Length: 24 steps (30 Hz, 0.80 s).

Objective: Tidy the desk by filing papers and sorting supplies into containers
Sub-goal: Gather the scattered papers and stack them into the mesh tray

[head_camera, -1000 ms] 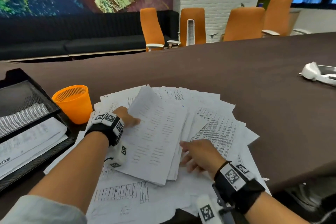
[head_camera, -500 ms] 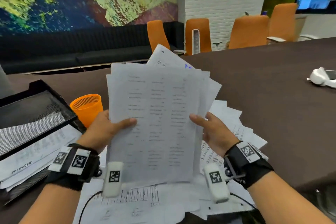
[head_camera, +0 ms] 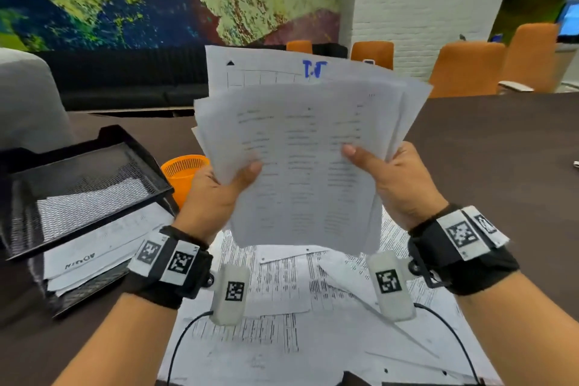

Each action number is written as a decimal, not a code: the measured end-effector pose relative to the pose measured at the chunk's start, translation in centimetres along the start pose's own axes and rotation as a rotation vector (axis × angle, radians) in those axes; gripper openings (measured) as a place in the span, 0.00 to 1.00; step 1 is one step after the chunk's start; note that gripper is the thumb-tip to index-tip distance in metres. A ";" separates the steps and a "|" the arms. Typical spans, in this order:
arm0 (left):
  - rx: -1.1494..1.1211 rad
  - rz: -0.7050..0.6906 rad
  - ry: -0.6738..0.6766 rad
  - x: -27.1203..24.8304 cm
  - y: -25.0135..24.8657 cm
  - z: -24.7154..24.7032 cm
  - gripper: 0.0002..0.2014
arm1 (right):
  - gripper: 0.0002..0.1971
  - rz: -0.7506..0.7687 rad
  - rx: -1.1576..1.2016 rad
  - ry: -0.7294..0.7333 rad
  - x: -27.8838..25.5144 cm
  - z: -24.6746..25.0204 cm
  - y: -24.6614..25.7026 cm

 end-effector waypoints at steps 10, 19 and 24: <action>0.005 0.050 0.025 -1.4 2.8 1.2 0.30 | 0.21 -0.109 -0.115 0.117 -1.0 1.1 -3.1; -0.038 0.066 0.095 -0.3 2.1 0.3 0.24 | 0.12 -0.140 -0.093 0.066 -0.3 0.9 -3.7; 0.048 0.145 0.052 -1.5 4.0 0.5 0.18 | 0.13 -0.197 -0.144 0.099 -1.2 1.0 -6.1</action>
Point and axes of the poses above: each hand's wrist, its own x-axis towards the middle knuckle, its own z-axis out of the back of the hand, y = z × x, the point moved 6 cm from there along x, towards the middle knuckle, and after that the axes turned 6 degrees about y, right-handed, at the moved point
